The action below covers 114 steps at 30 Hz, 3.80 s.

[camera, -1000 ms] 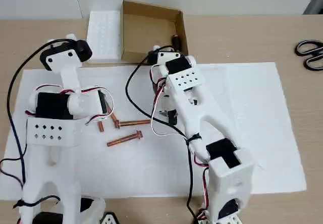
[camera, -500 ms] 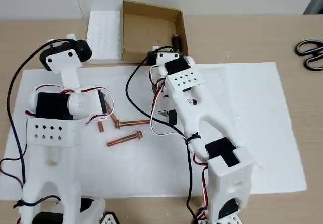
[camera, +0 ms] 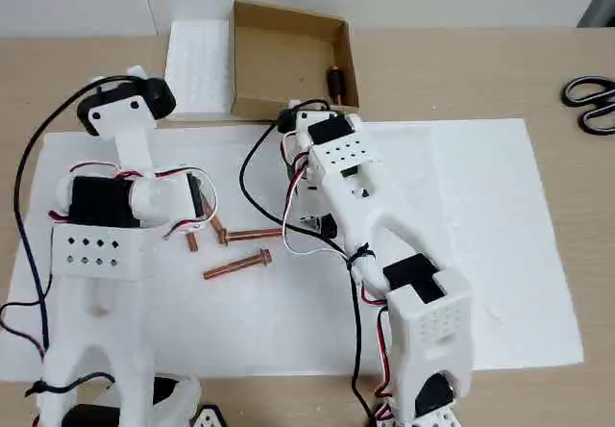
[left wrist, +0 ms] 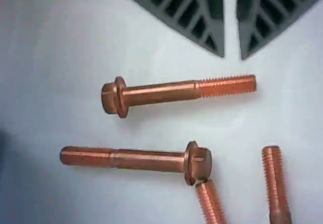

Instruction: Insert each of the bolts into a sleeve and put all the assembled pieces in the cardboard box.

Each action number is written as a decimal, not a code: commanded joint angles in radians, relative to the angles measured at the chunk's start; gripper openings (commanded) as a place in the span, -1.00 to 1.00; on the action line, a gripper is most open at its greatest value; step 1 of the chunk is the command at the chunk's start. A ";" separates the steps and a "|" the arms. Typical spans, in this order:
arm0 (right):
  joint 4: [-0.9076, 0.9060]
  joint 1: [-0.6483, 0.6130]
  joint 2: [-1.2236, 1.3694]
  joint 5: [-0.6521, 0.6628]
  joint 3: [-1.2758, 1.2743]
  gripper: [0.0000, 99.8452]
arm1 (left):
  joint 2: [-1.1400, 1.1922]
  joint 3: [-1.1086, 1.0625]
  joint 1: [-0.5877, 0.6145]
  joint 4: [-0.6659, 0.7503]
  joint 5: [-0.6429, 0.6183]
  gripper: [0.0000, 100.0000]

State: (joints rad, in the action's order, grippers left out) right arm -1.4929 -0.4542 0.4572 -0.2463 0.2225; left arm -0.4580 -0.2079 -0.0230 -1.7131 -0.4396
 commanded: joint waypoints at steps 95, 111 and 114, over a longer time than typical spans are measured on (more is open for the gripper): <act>-0.156 0.503 -1.405 0.048 -0.786 -1.00 | 0.000 -0.375 -0.193 0.160 1.175 -0.88; -0.182 0.559 -1.406 0.052 -0.786 -1.00 | 0.000 -0.559 -0.264 0.428 1.175 -0.87; -0.182 0.559 -1.406 0.052 -0.786 -1.00 | 0.000 -0.564 -0.267 0.457 1.174 -0.87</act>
State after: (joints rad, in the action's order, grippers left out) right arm -1.6709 0.0967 -0.9314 -0.2033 -0.5631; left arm -0.4549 -0.7741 -0.2839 -1.2927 0.7311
